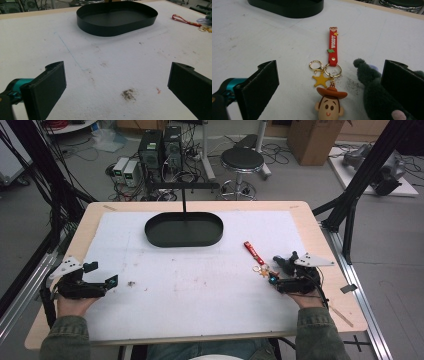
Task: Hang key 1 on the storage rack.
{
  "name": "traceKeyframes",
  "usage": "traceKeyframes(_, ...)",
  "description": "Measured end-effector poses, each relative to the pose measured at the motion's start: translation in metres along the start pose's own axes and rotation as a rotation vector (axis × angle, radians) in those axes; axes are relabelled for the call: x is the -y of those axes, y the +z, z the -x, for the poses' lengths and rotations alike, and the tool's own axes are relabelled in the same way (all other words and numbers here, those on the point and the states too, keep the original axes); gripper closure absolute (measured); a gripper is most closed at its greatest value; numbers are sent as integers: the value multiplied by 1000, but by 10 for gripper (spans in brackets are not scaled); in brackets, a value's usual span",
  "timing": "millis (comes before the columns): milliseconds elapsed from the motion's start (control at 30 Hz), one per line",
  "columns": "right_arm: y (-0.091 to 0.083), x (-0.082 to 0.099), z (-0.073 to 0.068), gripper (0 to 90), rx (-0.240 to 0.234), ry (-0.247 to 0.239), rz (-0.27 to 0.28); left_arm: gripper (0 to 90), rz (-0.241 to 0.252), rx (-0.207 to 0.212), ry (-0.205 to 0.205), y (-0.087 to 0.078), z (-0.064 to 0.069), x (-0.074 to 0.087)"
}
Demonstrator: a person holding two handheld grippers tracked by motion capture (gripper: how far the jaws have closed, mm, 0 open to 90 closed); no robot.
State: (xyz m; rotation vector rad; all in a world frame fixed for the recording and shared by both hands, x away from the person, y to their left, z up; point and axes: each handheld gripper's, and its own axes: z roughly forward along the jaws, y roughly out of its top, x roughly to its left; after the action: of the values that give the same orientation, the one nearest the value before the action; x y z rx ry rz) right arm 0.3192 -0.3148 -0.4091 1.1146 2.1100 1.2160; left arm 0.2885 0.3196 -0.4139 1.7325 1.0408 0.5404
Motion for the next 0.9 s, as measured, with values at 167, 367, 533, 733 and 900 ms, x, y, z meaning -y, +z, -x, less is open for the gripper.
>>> traceKeyframes(167,1,2,1,6,9,-1,-13,22,-12,8,13,4,1,-2)
traceKeyframes(367,0,3,1,6,10,-3,-25,22,-14,9,7,5,0,-1)
traceKeyframes(533,1,3,-3,6,14,-17,-33,23,-15,11,10,3,3,-1)
traceKeyframes(733,1,2,-1,6,2,2,-26,22,-36,6,18,3,5,0)
traceKeyframes(900,3,-8,0,6,-20,18,-19,23,-54,8,23,2,7,2)
